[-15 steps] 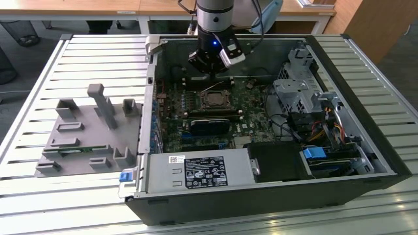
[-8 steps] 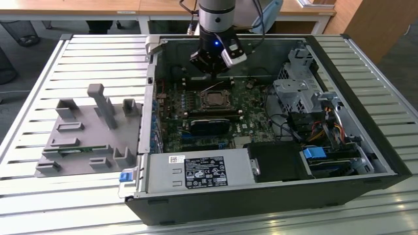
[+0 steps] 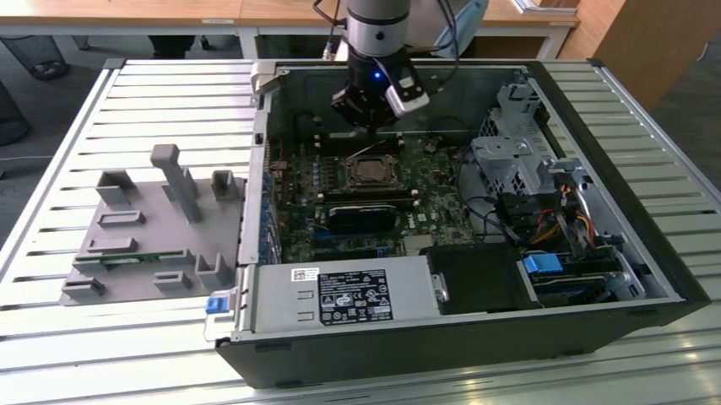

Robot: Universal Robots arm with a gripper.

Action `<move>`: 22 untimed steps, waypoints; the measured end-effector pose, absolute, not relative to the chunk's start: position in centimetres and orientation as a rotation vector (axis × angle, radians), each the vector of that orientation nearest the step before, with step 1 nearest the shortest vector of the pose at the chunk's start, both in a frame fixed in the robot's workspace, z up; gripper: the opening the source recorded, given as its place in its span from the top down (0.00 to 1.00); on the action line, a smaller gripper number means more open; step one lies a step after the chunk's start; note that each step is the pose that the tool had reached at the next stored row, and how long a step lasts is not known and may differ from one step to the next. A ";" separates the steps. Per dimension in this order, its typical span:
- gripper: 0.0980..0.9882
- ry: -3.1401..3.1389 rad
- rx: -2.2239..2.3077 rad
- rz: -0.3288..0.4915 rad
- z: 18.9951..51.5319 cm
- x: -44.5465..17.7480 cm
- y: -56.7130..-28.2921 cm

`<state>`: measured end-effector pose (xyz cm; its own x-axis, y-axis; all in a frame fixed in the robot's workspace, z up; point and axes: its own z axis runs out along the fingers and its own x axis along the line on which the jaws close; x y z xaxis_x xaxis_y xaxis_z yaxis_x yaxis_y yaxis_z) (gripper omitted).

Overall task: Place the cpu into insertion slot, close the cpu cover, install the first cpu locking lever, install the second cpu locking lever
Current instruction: 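Install the first cpu locking lever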

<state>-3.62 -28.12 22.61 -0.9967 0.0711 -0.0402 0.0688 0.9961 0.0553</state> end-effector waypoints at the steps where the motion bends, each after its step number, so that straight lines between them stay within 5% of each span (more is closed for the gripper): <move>1: 0.99 3.096 0.109 0.083 22.6 -3.6 -28.1; 22: 0.99 3.098 0.109 0.083 21.0 -2.5 -28.0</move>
